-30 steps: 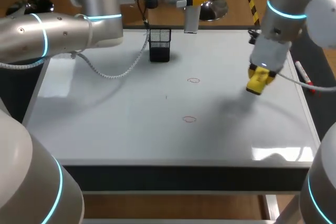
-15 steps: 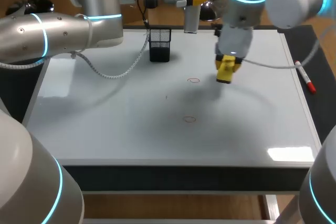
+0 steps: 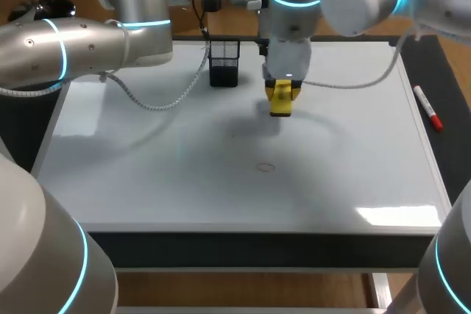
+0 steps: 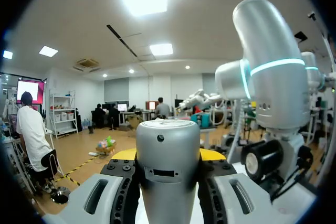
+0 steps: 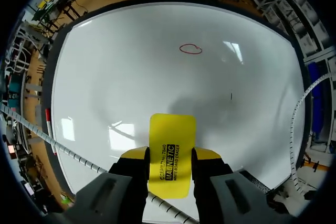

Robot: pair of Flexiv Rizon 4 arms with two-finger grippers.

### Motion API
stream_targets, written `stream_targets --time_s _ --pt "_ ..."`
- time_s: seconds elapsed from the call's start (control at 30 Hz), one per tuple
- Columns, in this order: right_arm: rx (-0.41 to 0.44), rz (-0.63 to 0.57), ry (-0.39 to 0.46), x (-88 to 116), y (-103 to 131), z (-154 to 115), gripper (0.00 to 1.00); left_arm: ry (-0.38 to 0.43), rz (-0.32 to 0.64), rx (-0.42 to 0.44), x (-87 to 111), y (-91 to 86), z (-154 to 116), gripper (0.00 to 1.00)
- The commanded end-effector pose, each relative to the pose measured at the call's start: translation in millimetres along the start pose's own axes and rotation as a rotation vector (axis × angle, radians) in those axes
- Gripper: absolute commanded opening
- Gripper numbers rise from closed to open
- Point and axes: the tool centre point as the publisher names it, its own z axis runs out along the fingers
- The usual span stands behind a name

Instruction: Pick up the inspection probe, press it on each red-marked spot on the whiteboard one by one, put down the probe, pick up the eraser, and wipe off all the red marks.

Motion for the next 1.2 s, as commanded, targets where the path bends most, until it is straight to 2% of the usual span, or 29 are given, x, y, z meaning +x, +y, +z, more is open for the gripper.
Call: stream_targets --time_s 0.03,0.87,1.2 --pt "0.007 -0.007 0.111 -12.0 -3.5 4.3 0.0 0.001 -0.001 -0.001 -0.8 -1.4 0.4 0.0" --pt "-0.012 -0.097 0.002 -53.4 -8.4 30.0 0.0 0.001 -0.001 -0.001 -0.8 -1.4 0.4 0.0" --pt "-0.025 -0.106 0.0 -55.9 -7.4 37.4 0.0 0.001 -0.001 -0.001 -0.8 -1.4 0.4 0.0"
